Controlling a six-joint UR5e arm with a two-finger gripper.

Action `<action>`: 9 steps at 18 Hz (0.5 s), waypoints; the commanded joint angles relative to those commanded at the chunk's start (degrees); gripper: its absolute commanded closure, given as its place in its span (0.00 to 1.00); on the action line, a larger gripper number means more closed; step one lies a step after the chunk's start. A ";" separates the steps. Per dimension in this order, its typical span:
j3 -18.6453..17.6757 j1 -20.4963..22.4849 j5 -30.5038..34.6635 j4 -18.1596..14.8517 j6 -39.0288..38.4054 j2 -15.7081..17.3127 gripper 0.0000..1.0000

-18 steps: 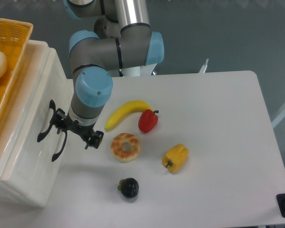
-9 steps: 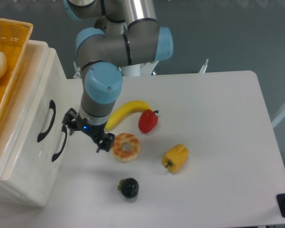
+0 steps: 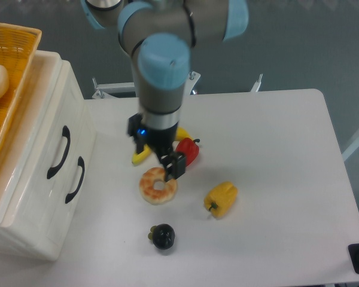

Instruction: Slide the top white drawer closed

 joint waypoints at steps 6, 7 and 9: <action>-0.09 6.50 2.20 -0.26 13.73 1.85 0.00; -0.17 7.29 2.20 -0.35 14.34 2.20 0.00; -0.79 9.66 2.38 -0.88 17.75 2.90 0.00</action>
